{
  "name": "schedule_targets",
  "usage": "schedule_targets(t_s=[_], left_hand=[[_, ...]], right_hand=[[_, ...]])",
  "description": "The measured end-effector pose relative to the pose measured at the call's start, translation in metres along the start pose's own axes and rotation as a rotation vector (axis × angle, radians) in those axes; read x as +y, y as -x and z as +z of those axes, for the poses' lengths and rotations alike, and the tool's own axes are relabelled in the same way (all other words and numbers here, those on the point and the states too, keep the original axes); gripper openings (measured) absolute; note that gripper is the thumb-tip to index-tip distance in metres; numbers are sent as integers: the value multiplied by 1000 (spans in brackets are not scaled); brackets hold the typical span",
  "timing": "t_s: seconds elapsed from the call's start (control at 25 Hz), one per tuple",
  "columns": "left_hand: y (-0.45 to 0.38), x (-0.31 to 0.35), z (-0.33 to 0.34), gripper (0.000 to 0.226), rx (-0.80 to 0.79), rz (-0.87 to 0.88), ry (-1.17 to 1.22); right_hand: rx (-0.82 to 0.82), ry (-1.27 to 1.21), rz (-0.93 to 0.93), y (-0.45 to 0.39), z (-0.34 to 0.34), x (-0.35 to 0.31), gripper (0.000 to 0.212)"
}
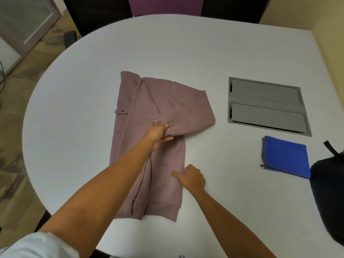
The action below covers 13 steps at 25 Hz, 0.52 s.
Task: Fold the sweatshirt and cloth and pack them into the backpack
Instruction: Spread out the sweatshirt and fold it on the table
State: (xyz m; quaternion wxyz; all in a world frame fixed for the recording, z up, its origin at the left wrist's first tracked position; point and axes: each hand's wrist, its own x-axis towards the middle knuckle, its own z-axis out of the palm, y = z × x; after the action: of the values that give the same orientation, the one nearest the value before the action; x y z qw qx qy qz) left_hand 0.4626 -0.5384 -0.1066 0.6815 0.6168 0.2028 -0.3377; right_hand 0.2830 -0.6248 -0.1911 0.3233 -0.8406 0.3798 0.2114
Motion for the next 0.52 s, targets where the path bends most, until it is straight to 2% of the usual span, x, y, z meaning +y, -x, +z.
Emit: schedule_targets(t_s=[0.08, 0.16, 0.32, 0.44, 0.52], left_hand=[[12, 11, -2, 43, -38, 14, 75], [23, 23, -3, 41, -84, 13, 102], [32, 58, -3, 42, -127, 69, 64], [36, 90, -9, 40, -159, 128, 101], [39, 109, -18, 36, -165, 178, 121]], right_hand=[[-93, 96, 11, 15, 16, 0, 78], [-177, 92, 10, 22, 22, 3, 79], [-286, -174, -10, 24, 13, 11, 73], [-280, -391, -53, 37, 11, 13, 70], [-291, -435, -55, 44, 16, 14, 73]])
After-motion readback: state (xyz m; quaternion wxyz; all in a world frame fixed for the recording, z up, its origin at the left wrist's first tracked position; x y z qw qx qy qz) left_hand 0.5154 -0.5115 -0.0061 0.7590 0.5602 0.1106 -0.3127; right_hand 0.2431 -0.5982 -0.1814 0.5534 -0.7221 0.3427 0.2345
